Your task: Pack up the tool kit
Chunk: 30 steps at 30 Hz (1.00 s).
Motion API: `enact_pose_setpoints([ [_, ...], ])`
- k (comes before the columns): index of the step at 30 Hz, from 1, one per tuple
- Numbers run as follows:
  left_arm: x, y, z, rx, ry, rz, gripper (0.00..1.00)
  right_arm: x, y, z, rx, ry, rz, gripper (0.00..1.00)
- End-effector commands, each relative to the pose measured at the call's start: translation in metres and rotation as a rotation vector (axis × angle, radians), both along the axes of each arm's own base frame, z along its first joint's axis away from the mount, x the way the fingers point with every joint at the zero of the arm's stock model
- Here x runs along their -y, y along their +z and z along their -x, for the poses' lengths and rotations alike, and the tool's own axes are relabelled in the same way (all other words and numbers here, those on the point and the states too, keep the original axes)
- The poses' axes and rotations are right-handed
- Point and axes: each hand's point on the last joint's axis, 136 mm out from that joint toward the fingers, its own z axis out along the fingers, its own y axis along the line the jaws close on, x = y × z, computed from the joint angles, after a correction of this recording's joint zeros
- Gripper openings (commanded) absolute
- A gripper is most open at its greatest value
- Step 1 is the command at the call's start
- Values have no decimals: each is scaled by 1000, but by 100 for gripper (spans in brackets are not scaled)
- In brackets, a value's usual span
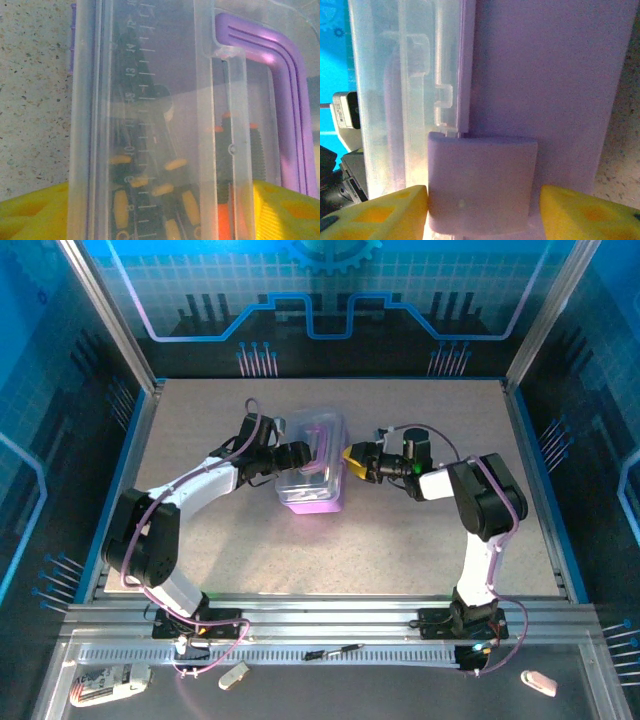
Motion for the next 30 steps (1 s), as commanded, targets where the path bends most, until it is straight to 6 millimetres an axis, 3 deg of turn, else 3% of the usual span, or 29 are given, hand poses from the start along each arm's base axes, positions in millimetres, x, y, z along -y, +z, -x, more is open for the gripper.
enact_pose_setpoints([
  [1, -18, -81, 59, -327, -7, -110, 70, -15, 16, -3, 44, 39, -63, 61],
  [10, -18, -82, 59, -330, -8, -115, 70, -15, 36, 0, 77, 41, -97, 60],
  [17, -18, -85, 60, -340, -14, -118, 70, -12, 63, 2, 111, 44, -121, 62],
  [30, -17, -85, 60, -339, -16, -115, 70, -4, 60, 2, 103, 20, -59, 56],
])
